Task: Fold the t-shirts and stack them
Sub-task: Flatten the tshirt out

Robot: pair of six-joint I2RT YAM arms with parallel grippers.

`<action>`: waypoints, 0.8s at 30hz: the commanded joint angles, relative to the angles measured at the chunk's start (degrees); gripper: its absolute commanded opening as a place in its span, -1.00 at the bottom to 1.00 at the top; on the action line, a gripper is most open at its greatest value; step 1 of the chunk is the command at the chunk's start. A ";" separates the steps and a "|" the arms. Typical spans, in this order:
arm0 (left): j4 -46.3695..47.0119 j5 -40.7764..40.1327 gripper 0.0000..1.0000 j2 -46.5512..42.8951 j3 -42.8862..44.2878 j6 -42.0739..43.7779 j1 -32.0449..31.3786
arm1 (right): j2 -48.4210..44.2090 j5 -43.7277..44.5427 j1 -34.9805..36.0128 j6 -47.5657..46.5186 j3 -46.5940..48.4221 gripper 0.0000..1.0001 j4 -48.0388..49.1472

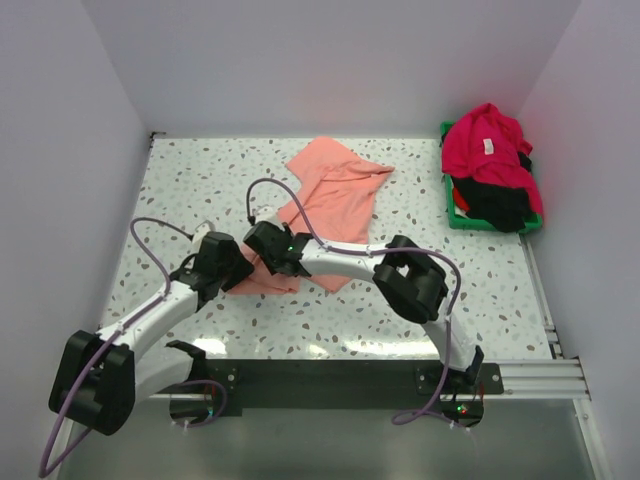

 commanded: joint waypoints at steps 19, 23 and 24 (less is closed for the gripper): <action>6.92 -0.48 -0.09 5.88 -0.92 0.05 -0.03 | -16.41 12.38 -2.59 -1.23 -1.23 -1.00 -5.51; 7.97 -0.75 -0.10 7.72 -0.31 0.57 -0.03 | -21.78 11.15 -4.87 -1.14 -3.16 -1.00 -6.47; 8.93 -0.49 -0.12 8.16 -0.04 0.75 -0.03 | -23.53 10.71 -5.22 -1.23 -3.34 -1.00 -6.91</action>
